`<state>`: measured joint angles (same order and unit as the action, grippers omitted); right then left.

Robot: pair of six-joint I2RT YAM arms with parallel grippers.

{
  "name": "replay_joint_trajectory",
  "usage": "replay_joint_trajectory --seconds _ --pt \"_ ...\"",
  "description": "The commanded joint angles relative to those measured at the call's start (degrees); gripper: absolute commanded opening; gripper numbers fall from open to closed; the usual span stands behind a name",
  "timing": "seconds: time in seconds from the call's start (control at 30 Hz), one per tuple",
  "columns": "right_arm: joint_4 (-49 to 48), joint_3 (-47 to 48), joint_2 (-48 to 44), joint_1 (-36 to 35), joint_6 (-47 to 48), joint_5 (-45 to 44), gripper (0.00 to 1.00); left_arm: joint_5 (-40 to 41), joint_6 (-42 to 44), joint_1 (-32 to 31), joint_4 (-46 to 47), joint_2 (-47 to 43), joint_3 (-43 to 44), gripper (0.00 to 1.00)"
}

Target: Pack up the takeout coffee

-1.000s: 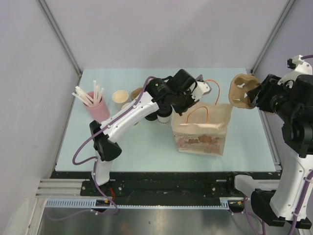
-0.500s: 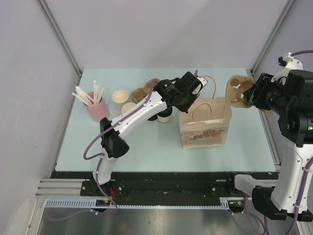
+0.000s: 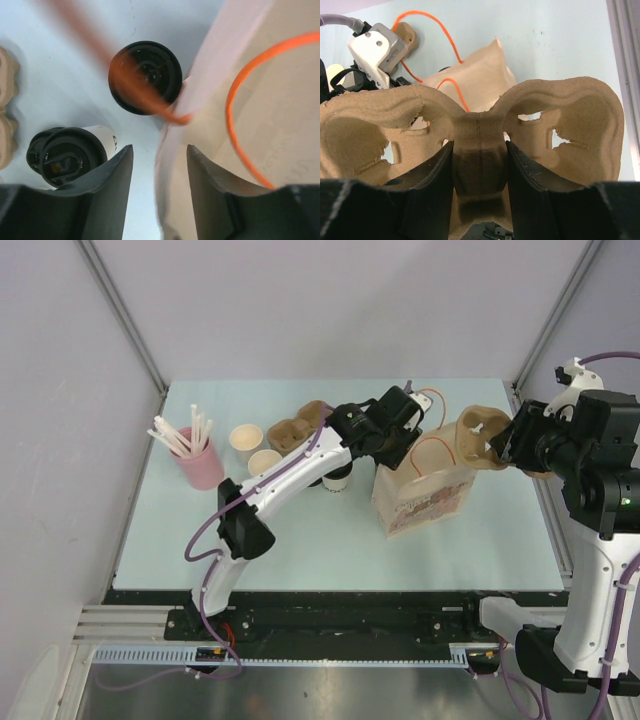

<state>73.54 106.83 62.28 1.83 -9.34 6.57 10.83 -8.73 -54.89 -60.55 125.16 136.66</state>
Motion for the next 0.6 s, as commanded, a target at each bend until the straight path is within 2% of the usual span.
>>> replay_joint_trajectory --seconds 0.0,0.17,0.3,0.47,0.57 --pt "-1.82 0.4 -0.23 -0.42 0.64 2.31 0.32 -4.23 0.64 -0.21 1.32 -3.17 3.0 0.58" --pt "-3.48 1.36 2.4 -0.86 0.99 6.95 0.3 -6.34 5.03 0.14 2.19 -6.59 3.0 0.7" --pt "-5.6 3.21 5.48 -3.39 1.78 7.94 0.27 -12.3 8.2 1.01 2.37 -8.09 2.3 0.78" --pt "-4.98 6.55 8.21 -5.69 3.01 6.09 0.28 -15.05 12.51 1.37 2.55 -9.24 -0.78 0.78" --pt "-4.72 6.38 8.47 -5.69 3.37 6.53 0.28 -13.73 13.65 1.98 2.72 -8.19 -1.13 0.74"
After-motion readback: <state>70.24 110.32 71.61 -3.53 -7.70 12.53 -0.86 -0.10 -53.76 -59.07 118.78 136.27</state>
